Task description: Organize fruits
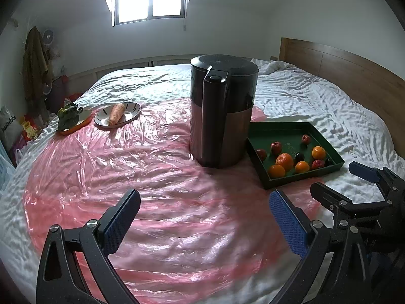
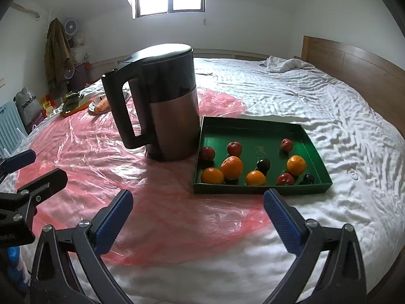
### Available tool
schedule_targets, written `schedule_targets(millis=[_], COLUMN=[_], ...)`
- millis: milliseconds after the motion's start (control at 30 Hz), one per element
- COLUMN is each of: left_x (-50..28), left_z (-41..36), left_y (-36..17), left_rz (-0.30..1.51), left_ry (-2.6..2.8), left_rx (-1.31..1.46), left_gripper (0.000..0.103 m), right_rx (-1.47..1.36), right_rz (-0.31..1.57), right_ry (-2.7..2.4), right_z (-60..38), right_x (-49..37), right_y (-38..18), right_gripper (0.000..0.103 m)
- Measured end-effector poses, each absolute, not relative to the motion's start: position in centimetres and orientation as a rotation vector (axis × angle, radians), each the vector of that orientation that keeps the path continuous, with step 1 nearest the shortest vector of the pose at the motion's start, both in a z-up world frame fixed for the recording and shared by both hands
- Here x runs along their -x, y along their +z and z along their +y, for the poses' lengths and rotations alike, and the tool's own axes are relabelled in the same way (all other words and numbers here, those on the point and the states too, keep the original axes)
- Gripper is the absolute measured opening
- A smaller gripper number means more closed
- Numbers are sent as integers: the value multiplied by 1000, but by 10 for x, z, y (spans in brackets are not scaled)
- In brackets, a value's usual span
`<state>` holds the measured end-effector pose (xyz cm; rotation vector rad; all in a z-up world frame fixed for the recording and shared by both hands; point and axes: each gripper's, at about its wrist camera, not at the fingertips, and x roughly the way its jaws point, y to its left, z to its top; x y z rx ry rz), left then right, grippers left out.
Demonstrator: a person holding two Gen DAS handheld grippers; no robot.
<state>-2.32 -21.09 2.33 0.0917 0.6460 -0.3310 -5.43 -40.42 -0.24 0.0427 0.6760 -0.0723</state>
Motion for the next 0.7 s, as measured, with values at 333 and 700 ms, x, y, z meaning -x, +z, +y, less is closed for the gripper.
schedule_targets(millis=[333, 700], left_x=[24, 28], left_z=[-209, -208], left_y=[24, 26], left_rz=[644, 643], left_ry=[-333, -333], left_rx=[-92, -88], left_gripper=[100, 101], right_rx=[-42, -40], right_rz=[676, 677], right_ry=[-73, -73], right_z=[-404, -404], right_x=[55, 56], right_y=[-2, -2], right_gripper=[103, 103])
